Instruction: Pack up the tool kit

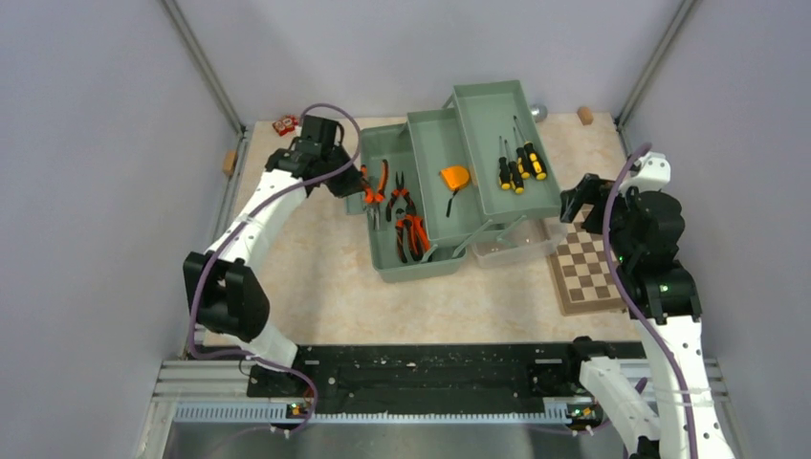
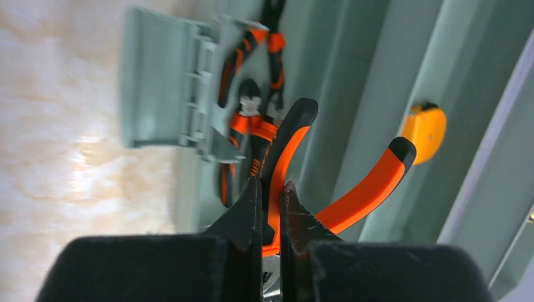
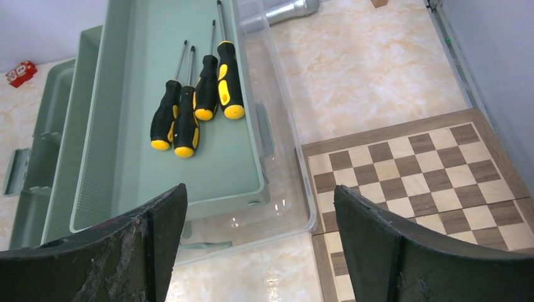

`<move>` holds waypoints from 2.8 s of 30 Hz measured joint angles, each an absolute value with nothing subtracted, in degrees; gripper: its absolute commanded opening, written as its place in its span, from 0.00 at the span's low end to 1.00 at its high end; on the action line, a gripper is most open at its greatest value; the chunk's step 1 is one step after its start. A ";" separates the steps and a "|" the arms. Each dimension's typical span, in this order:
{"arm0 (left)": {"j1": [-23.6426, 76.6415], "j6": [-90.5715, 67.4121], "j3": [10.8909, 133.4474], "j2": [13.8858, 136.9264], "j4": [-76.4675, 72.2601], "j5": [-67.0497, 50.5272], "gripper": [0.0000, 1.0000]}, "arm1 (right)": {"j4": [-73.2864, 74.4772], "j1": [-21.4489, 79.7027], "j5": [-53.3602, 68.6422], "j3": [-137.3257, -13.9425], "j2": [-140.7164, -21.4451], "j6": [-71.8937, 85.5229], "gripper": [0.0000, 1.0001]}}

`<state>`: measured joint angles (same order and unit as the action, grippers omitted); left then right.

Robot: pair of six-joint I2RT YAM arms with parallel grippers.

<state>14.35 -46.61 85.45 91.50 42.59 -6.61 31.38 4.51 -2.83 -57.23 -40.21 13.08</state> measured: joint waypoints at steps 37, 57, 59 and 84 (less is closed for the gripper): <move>25.28 -54.24 80.68 96.40 33.47 2.22 0.60 | 31.57 4.29 7.18 -59.42 -50.57 17.06 0.88; 21.26 -44.77 63.33 71.75 33.78 7.73 0.61 | 29.82 -9.45 14.68 -75.88 -79.13 13.32 0.84; 19.42 -44.51 60.45 69.25 33.78 6.57 0.61 | 29.39 -9.45 14.72 -73.54 -80.27 12.47 0.83; 15.33 -44.75 46.76 68.18 24.12 -14.48 0.59 | 23.73 -7.44 15.29 -59.53 -84.07 7.40 0.37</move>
